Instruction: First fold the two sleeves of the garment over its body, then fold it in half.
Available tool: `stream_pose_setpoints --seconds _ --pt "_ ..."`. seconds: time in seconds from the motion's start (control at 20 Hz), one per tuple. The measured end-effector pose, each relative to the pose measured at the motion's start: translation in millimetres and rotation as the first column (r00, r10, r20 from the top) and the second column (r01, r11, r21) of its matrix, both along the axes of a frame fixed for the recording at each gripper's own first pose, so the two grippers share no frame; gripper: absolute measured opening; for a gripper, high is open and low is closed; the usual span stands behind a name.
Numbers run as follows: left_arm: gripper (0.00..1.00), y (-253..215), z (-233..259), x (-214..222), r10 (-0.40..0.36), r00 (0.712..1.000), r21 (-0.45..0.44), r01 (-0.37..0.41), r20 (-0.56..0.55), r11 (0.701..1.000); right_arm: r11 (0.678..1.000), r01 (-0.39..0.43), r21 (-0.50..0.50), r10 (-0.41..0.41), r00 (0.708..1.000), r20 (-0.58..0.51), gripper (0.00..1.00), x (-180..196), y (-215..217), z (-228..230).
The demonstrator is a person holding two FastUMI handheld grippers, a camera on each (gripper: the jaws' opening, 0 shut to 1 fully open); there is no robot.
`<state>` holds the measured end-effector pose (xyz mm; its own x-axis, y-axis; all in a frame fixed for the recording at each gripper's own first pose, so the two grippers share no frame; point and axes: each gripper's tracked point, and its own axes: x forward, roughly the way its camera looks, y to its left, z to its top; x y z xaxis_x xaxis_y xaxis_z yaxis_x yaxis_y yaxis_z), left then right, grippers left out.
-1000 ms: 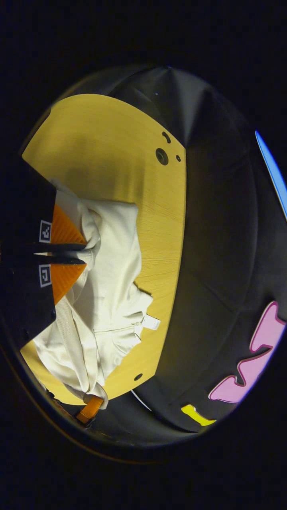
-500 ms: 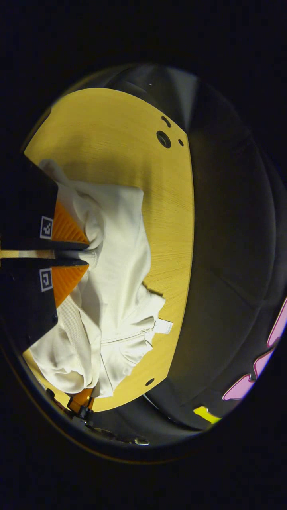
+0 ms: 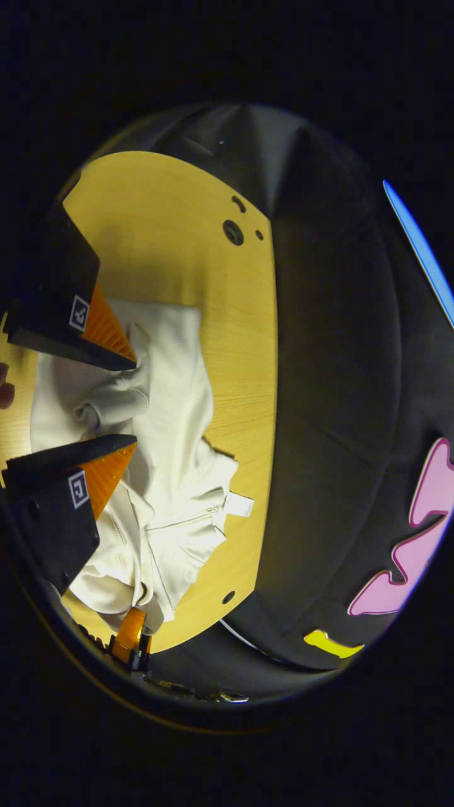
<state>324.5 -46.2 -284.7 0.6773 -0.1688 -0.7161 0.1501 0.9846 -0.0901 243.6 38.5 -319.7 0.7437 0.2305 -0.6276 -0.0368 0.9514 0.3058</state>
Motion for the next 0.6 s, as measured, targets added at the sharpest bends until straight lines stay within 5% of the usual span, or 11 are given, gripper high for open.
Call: stream_pose_setpoints --seconds 0.25,0.6 --pt "0.75 18 36 2 0.01 0.989 0.033 -0.015 0.145 0.999 1.0 0.009 -0.02 -0.008 0.999 0.047 0.93 -10 -1 22" --pt "0.73 26 65 -29 -0.001 0.981 0.035 -0.006 0.194 0.999 1.0 -0.005 -0.019 0.006 0.996 0.083 0.93 -35 10 53"
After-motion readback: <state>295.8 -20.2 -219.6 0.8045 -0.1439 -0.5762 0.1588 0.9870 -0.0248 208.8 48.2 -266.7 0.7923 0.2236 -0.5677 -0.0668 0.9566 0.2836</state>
